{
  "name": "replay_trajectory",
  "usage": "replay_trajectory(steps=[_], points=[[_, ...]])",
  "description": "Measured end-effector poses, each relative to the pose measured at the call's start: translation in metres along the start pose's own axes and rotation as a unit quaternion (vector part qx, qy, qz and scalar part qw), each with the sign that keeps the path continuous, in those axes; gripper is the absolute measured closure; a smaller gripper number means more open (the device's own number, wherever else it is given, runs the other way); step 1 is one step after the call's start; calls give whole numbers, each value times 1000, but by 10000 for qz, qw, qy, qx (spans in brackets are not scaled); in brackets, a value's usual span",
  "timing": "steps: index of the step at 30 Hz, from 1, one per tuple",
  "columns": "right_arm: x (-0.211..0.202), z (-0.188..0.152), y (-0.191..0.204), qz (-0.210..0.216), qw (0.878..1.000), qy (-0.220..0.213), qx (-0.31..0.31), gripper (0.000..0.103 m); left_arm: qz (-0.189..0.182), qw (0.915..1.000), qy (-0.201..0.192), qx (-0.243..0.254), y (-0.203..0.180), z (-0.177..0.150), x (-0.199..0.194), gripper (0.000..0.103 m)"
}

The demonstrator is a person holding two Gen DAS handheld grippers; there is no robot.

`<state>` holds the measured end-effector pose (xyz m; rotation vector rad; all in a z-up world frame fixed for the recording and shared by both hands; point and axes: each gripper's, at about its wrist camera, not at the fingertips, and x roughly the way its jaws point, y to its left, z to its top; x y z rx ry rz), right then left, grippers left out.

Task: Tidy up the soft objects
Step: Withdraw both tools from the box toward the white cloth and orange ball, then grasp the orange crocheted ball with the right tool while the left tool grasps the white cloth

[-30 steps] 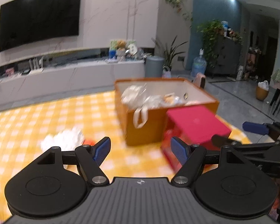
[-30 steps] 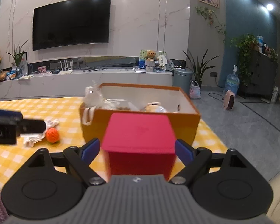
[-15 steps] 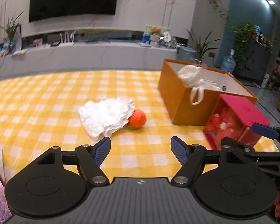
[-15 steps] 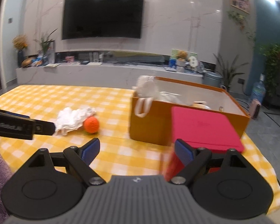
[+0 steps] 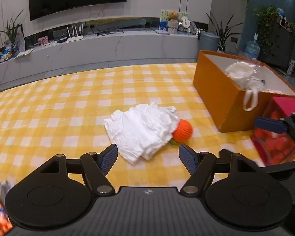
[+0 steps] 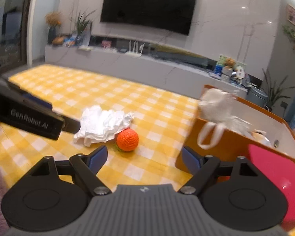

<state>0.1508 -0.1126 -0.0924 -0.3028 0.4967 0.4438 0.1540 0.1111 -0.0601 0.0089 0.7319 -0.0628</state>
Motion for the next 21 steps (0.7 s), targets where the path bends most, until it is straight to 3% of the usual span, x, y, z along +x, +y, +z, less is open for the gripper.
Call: replay_trajectory(steps=[2, 5, 10, 15, 19, 21], points=[[18, 4, 8, 66, 9997, 86, -224, 35, -10, 9998, 154, 151, 2, 4, 14, 20], [41, 5, 16, 191, 9984, 165, -510, 35, -141, 9988, 418, 225, 3, 9, 35, 20], [73, 6, 19, 236, 9959, 226, -845, 41, -227, 9989, 417, 27, 12, 6, 50, 19], [94, 12, 18, 445, 9953, 187, -841, 44, -313, 9979, 412, -387, 25, 5, 55, 18], [110, 13, 18, 727, 9950, 288, -618, 61, -364, 9982, 305, -368, 24, 5, 52, 15], [110, 12, 17, 736, 9958, 226, -497, 62, -407, 9981, 290, -359, 24, 5, 52, 14]])
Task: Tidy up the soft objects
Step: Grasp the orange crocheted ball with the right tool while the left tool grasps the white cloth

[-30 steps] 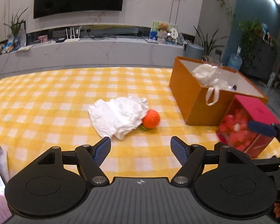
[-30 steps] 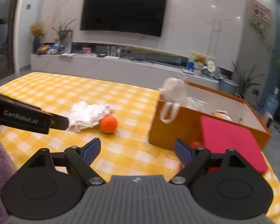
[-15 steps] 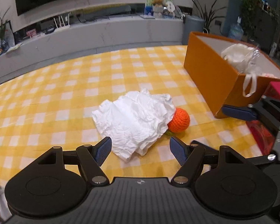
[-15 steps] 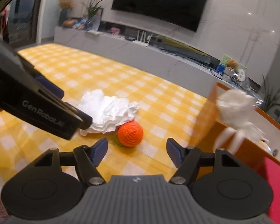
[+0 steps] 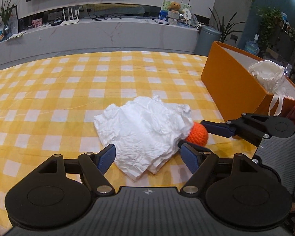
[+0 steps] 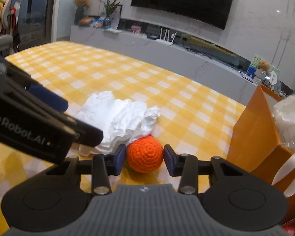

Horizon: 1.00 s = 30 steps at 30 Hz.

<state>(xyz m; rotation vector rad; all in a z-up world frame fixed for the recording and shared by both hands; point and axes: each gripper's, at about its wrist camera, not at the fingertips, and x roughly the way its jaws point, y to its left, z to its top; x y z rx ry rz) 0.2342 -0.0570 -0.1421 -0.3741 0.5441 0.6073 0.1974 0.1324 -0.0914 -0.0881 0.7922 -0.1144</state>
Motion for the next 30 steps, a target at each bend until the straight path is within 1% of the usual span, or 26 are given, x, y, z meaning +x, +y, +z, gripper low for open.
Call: replay_trajectory(steps=[2, 4, 6, 8, 11, 13, 14, 16, 18, 19, 21, 23, 25, 27, 30], points=[[-4, -1, -3, 28, 9999, -11, 131, 62, -36, 10000, 14, 27, -1, 0, 2, 14], [-14, -4, -5, -87, 9998, -10, 203, 63, -4, 9999, -20, 127, -5, 0, 3, 14], [-25, -9, -8, -80, 9994, 8, 351, 63, 102, 9991, -180, 363, -12, 0, 0, 12], [-36, -16, -10, -89, 9985, 0, 539, 62, 98, 9977, -244, 620, -19, -1, 2, 10], [-47, -28, -12, -272, 9964, -2, 797, 62, 105, 9958, 49, 904, -29, -4, 16, 10], [-49, -37, -16, -327, 9935, 86, 1086, 62, 151, 9949, 149, 987, -32, -6, 23, 10], [-49, -40, -18, -314, 9918, 77, 1240, 62, 192, 9944, 120, 1033, -34, -7, 24, 10], [-52, -44, -21, -289, 9895, 4, 1413, 62, 235, 9913, -148, 1284, -43, -9, 19, 10], [-52, -44, -21, -260, 9895, 2, 1421, 62, -17, 9875, -408, 1521, -52, -12, 12, 9], [-52, -44, -21, -241, 9904, 1, 1363, 62, -153, 9862, -457, 1582, -55, -13, 11, 9], [-55, -45, -19, -221, 9926, 12, 1195, 62, -269, 9868, -336, 1561, -56, -13, 15, 9], [-61, -48, -19, -278, 9938, 42, 1076, 62, -272, 9890, -120, 1447, -52, -14, 22, 9], [-66, -51, -21, -290, 9932, 68, 1123, 62, -317, 9894, 40, 1414, -51, -15, 27, 9], [-70, -55, -26, -235, 9912, 103, 1298, 62, -142, 9881, 209, 1518, -54, -18, 34, 9], [-73, -60, -28, -231, 9902, 142, 1371, 62, -136, 9874, 292, 1550, -55, -20, 36, 9]])
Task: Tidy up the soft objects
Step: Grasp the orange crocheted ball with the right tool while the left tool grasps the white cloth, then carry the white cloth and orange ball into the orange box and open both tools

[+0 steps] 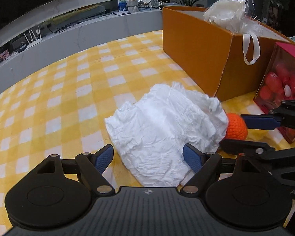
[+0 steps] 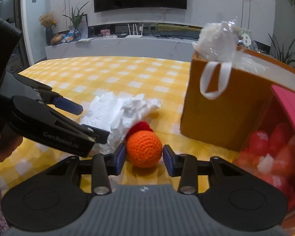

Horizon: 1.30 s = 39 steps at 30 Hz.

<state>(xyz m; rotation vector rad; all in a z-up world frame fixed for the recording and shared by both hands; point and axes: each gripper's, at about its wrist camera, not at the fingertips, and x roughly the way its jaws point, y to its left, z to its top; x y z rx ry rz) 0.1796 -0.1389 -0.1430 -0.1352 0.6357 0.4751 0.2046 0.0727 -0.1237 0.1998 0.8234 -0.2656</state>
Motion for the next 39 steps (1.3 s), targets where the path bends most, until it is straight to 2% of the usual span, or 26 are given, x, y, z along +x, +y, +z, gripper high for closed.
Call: replay_trajectory(steps=[6, 11, 14, 16, 17, 18, 19, 23, 32, 39], points=[[0, -1, -3, -33, 9999, 3, 117, 62, -91, 9999, -106, 75, -4, -1, -8, 9], [-1, -4, -4, -19, 9999, 5, 151, 63, -196, 9998, -5, 49, -11, 0, 0, 11], [0, -4, -4, -12, 9999, 3, 140, 63, -350, 9994, -38, 47, -13, 0, 0, 28], [-1, -4, -4, 3, 9998, 4, 178, 63, -420, 9989, -87, 193, -18, 0, -2, 46], [0, -4, -4, 7, 9998, 4, 192, 63, -430, 9986, -115, 293, -21, 0, -3, 50], [0, -4, -4, 3, 9998, 8, 185, 63, -456, 9981, -145, 401, -25, -1, -4, 61], [0, -4, -4, -4, 9999, 16, 168, 63, -471, 9974, -179, 517, -29, -1, -5, 67], [-1, 0, -5, -27, 9997, 90, 228, 64, -389, 9964, -268, 705, -36, -1, -7, 77], [-36, 6, -4, -100, 9996, -161, 222, 64, -205, 9971, -649, 345, -29, 1, -42, 79], [-75, 9, -3, -196, 9987, -459, 123, 64, -104, 9929, -1059, -529, -24, -2, -85, 80]])
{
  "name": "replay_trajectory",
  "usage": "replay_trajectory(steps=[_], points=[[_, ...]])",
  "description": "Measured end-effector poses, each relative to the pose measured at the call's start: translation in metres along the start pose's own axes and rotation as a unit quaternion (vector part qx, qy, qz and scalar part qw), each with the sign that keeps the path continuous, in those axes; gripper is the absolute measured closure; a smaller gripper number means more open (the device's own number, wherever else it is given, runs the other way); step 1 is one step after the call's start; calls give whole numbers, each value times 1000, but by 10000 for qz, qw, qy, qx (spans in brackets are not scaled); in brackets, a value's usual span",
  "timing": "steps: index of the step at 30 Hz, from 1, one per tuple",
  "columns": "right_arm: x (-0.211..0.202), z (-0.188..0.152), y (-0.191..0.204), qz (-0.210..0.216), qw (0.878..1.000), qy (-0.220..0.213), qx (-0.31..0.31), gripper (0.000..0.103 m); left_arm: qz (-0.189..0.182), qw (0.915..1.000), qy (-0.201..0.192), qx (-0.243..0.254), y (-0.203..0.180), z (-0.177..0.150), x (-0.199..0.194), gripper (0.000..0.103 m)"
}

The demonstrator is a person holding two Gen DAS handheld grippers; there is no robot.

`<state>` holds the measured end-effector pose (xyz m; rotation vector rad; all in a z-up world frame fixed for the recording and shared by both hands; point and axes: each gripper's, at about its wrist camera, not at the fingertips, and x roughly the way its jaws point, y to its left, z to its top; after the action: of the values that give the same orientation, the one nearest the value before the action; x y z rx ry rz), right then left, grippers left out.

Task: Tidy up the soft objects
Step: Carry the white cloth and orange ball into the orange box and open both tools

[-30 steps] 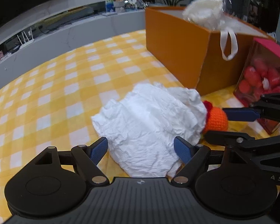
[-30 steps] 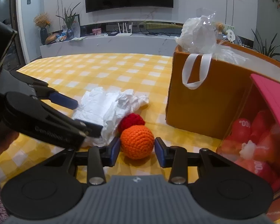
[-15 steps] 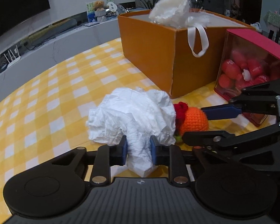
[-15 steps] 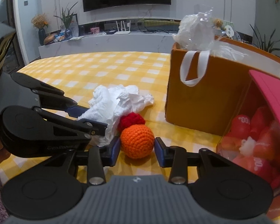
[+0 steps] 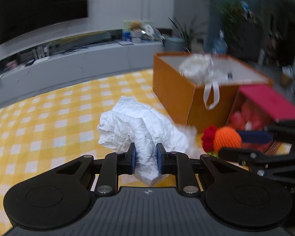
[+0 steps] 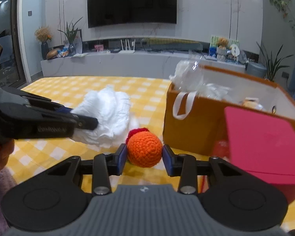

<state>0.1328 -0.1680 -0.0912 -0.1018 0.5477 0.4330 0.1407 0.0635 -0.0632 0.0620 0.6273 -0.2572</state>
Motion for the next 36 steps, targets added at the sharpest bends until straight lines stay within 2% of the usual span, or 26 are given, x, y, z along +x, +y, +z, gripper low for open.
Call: replay_trajectory(steps=[3, 8, 13, 19, 25, 29, 32, 36], points=[[-18, 2, -3, -34, 9999, -137, 4, 64, 94, 9997, -191, -104, -5, 5, -20, 81], [-45, 6, -7, -117, 9990, -424, 74, 64, -39, 9985, -540, 80, -26, 24, -50, 81], [-74, 15, -23, -293, 9961, -791, 252, 64, -336, 9950, -882, 317, -52, 53, -68, 81], [-101, 33, -55, -437, 9911, -1136, 534, 64, -695, 9885, -1059, 829, -90, 98, -65, 80], [-102, 53, -100, -532, 9898, -1158, 633, 64, -956, 9821, -1107, 1186, -122, 142, -36, 80], [-88, 67, -135, -525, 9900, -1051, 777, 64, -965, 9806, -978, 1401, -136, 163, -4, 80], [-66, 77, -158, -589, 9920, -855, 721, 64, -926, 9825, -702, 1459, -140, 170, 26, 80], [-30, 85, -184, -614, 9947, -484, 667, 64, -887, 9884, -121, 1223, -134, 176, 80, 80]])
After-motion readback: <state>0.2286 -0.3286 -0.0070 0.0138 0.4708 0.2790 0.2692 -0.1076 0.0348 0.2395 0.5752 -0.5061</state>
